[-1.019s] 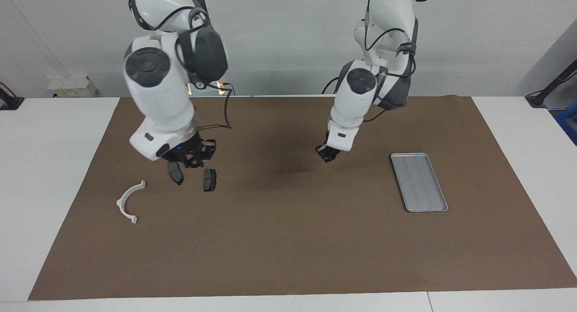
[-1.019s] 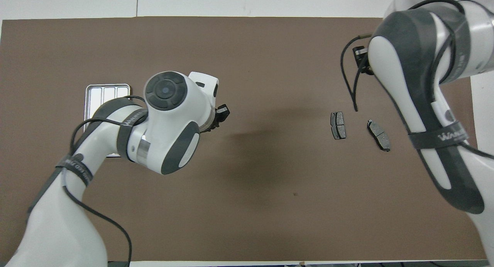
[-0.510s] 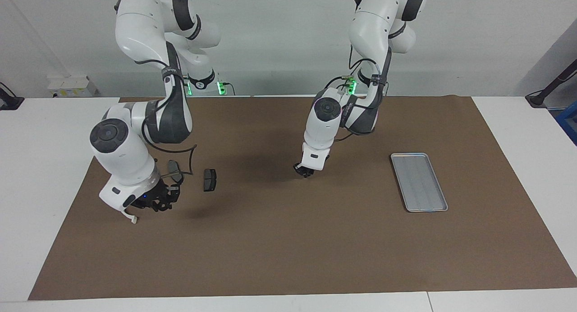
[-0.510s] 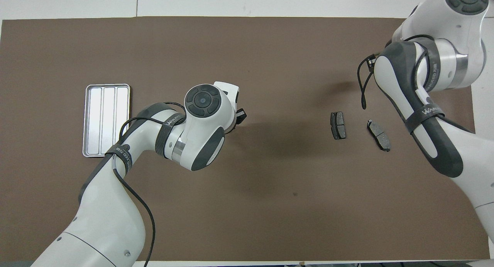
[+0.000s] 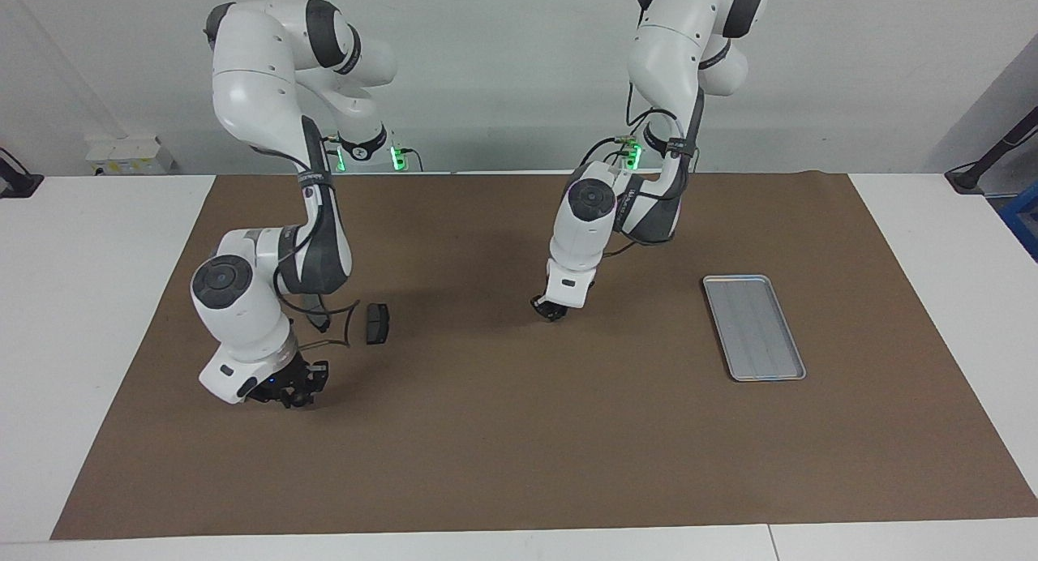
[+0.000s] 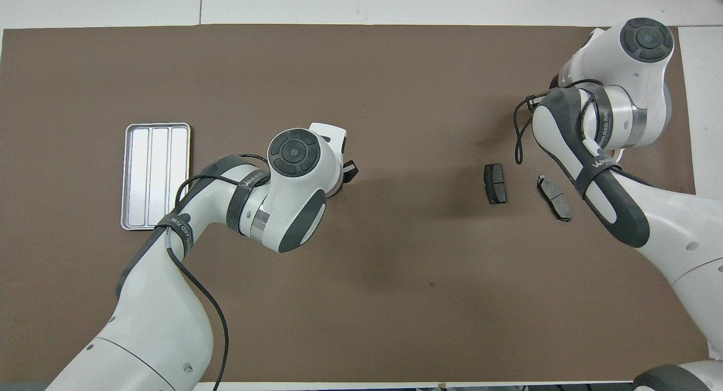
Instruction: Place bearing gear from tray to pile
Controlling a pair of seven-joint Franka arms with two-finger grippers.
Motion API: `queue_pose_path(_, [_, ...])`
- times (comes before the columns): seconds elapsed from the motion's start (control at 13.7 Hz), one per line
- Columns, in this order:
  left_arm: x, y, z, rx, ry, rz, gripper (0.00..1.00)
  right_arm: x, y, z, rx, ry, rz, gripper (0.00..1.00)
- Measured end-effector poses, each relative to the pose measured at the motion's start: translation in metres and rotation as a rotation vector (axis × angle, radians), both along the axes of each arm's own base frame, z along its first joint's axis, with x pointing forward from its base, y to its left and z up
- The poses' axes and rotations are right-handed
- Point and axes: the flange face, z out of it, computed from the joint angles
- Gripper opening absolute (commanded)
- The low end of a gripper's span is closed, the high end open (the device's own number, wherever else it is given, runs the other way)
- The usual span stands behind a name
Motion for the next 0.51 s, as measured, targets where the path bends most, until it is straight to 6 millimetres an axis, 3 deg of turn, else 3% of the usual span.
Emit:
queue_pose_path(0.29, [0.001, 0.007, 0.005, 0.023, 0.028, 0.009, 1.0, -0.001, 0.002, -0.012, 0.004, 0.009, 0.002, 0.0])
queue_pose_path(0.36, [0.007, 0.019, 0.02, 0.035, 0.033, 0.022, 1.0, -0.001, 0.003, -0.012, 0.005, 0.01, 0.0, 0.08])
queue_pose_path(0.44, [0.017, 0.043, 0.047, 0.043, 0.028, 0.028, 1.0, -0.002, 0.004, -0.013, 0.005, 0.011, -0.003, 0.66])
queue_pose_path(0.51, [0.028, 0.081, 0.081, 0.046, 0.027, 0.013, 1.0, -0.002, 0.004, -0.013, 0.006, 0.012, -0.004, 1.0])
